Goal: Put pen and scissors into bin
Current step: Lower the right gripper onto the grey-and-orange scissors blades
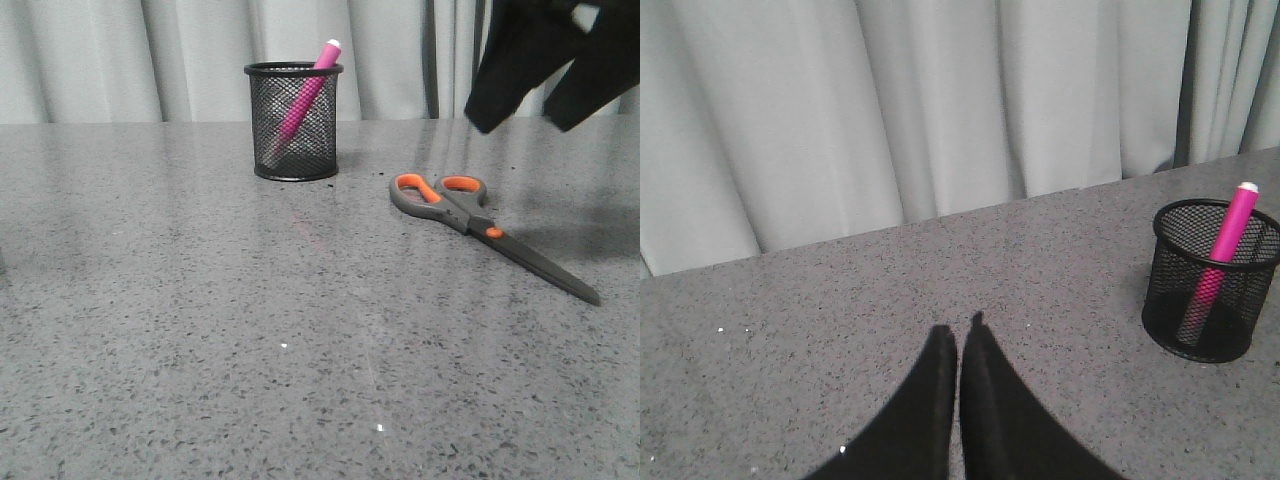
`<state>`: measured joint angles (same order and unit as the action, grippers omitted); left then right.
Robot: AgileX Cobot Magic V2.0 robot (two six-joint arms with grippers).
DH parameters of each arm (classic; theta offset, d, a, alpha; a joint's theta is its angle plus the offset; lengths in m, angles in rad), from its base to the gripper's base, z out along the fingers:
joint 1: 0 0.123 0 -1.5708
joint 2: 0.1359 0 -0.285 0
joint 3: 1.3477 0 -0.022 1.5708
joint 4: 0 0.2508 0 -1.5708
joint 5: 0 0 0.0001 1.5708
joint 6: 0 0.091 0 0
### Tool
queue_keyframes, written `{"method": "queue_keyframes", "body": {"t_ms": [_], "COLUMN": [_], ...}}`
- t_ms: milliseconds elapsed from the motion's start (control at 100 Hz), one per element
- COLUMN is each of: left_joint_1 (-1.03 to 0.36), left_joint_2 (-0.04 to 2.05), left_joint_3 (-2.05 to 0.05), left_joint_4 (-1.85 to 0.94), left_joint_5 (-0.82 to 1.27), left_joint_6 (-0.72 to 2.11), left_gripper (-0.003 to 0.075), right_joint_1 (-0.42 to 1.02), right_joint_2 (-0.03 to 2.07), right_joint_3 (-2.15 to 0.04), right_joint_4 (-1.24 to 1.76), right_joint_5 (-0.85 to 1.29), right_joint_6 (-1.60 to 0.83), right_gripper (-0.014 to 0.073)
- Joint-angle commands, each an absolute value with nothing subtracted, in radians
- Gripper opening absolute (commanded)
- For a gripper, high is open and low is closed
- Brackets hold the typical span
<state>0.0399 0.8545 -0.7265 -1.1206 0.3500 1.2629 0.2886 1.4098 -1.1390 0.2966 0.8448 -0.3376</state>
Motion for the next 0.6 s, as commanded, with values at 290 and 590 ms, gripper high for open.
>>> {"method": "queue_keyframes", "body": {"t_ms": [290,590], "left_joint_1": [0.046,0.046], "left_joint_2": [0.823,0.823], "left_joint_3": [-0.729,-0.729], "left_joint_4": [-1.177,-1.177], "left_joint_5": [0.324,0.322], "left_joint_6": [1.251,1.251], "left_gripper": [-0.0019,-0.0019], "right_joint_1": [0.388,0.401], "right_joint_2": [1.599,1.667], "right_joint_3": [-1.325,-1.326], "right_joint_4": [0.063,0.038], "right_joint_5": [0.936,0.894], "right_joint_6": [-0.183,-0.148], "right_gripper": [0.0433,0.0433]}}
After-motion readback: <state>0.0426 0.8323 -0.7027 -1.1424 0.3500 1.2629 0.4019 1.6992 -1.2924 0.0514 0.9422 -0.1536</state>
